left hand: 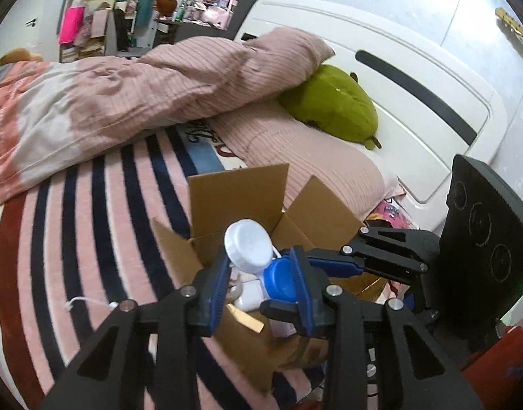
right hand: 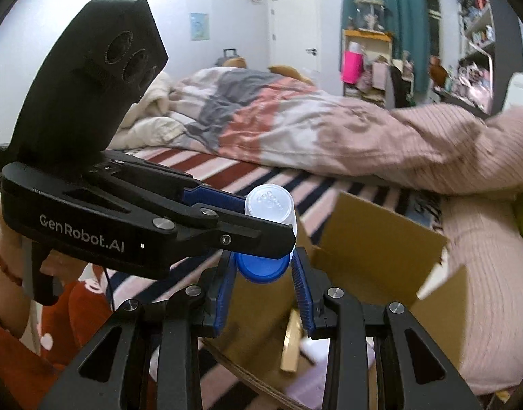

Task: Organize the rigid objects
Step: 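Carry the blue-capped container over the box and release it, then move the right tool to the white adapter and grasp it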

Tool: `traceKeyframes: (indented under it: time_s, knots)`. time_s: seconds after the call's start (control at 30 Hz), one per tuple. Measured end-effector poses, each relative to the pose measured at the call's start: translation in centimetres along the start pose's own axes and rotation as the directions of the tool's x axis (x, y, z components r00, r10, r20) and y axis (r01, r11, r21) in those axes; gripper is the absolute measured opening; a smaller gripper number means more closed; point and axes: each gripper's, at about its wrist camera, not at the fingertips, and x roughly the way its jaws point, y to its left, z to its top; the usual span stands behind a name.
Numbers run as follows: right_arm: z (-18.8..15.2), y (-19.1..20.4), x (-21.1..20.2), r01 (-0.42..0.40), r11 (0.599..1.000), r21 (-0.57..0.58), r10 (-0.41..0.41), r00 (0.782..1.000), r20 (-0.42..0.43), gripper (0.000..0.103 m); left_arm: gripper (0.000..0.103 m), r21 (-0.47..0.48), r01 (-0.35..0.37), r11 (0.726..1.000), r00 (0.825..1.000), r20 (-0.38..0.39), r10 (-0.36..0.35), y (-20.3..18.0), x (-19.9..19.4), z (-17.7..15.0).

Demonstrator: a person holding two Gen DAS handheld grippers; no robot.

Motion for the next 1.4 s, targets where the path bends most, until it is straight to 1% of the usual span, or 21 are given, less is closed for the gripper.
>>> traceKeyframes:
  time_s: [0.1,0.17,0.2,0.27,0.33,0.4,0.43,0.53,0.63,0.7,0.73,0.77,0.83,0.93,1.03,1.17,1.2,1.27,1.33,1.4]
  knots:
    - [-0.2,-1.1,0.2,0.005,1.0,0.024,-0.004,1.0,-0.027,0.028,0.032,0.005,0.002,1.0,1.0,-0.021,-0.001,-0.2,1.1,0.1]
    - [-0.4,-1.5,0.4,0.012,0.999,0.031,-0.01,0.999,-0.045,0.029,0.033,0.01,-0.01,1.0,0.999,-0.031,0.01,-0.2,1.7,0.2]
    - [-0.5,-1.5,0.6,0.015,0.999,0.032,-0.013,0.998,-0.054,0.029,0.035,0.015,-0.022,1.0,0.999,-0.034,0.023,-0.2,1.9,0.2]
    - [-0.7,-1.7,1.0,0.02,0.999,0.033,-0.017,0.996,-0.082,0.029,0.049,0.021,-0.046,0.999,0.998,-0.038,0.046,-0.1,2.1,0.2]
    - [-0.8,-1.7,1.4,0.02,0.999,0.038,-0.016,0.995,-0.101,0.031,0.052,0.022,-0.053,0.998,0.998,-0.035,0.054,0.1,2.1,0.2]
    - [-0.8,-1.6,1.5,0.023,0.999,0.041,-0.019,0.994,-0.109,0.038,0.056,0.021,-0.057,0.998,0.998,-0.034,0.058,0.3,1.9,0.1]
    - [-0.9,-1.6,1.4,0.025,0.999,0.041,-0.02,0.994,-0.109,0.041,0.056,0.023,-0.062,0.998,0.998,-0.03,0.063,0.4,1.7,0.1]
    - [-0.6,-1.2,1.4,0.03,0.999,0.034,-0.026,0.993,-0.111,0.042,0.056,0.023,-0.078,0.997,0.997,-0.019,0.078,0.7,0.9,-0.1]
    - [0.1,-0.4,1.3,0.033,0.999,0.02,-0.031,0.995,-0.094,0.042,0.057,0.006,-0.086,0.996,0.996,0.015,0.086,1.6,-0.8,-0.3]
    - [0.8,0.5,1.3,0.021,1.0,0.009,-0.02,0.997,-0.077,0.042,0.06,-0.021,-0.106,0.994,0.993,0.051,0.107,2.9,-2.8,-0.7]
    - [1.1,0.9,1.4,0.015,1.0,0.003,-0.014,0.997,-0.07,0.042,0.068,-0.043,-0.129,0.991,0.988,0.074,0.132,3.8,-4.1,-1.0]
    - [1.6,1.7,1.6,0.003,1.0,-0.008,-0.004,0.998,-0.061,0.042,0.07,-0.057,-0.146,0.988,0.985,0.089,0.151,4.4,-4.9,-1.3]
    - [2.2,3.1,2.1,-0.019,1.0,-0.024,0.018,0.999,-0.051,0.042,0.07,-0.093,-0.184,0.979,0.974,0.113,0.194,6.2,-6.9,-2.1]
    - [3.1,5.7,3.5,-0.064,0.997,-0.052,0.061,0.997,-0.053,0.042,0.07,-0.144,-0.239,0.96,0.958,0.128,0.258,8.9,-9.4,-3.8]
    - [3.8,8.4,5.4,-0.098,0.992,-0.082,0.092,0.993,-0.078,0.042,0.07,-0.199,-0.287,0.937,0.941,0.126,0.315,11.8,-11.1,-6.0]
    - [3.7,11.5,8.7,-0.142,0.984,-0.108,0.125,0.981,-0.145,0.042,0.07,-0.255,-0.321,0.912,0.929,0.105,0.356,14.8,-12.0,-8.6]
    - [3.6,12.2,9.9,-0.145,0.983,-0.111,0.125,0.977,-0.172,0.042,0.07,-0.271,-0.327,0.905,0.927,0.096,0.364,15.7,-12.0,-9.2]
    - [3.1,12.8,11.8,-0.124,0.986,-0.11,0.099,0.972,-0.212,0.042,0.07,-0.3,-0.332,0.894,0.926,0.078,0.369,17.1,-12.1,-10.4]
    - [2.4,13.1,13.9,-0.075,0.991,-0.11,0.045,0.968,-0.249,0.042,0.07,-0.322,-0.331,0.887,0.927,0.062,0.369,18.3,-11.9,-11.3]
    - [1.5,12.8,15.9,0.001,0.995,-0.101,-0.028,0.964,-0.266,0.042,0.07,-0.334,-0.336,0.881,0.927,0.048,0.372,19.1,-11.8,-12.1]
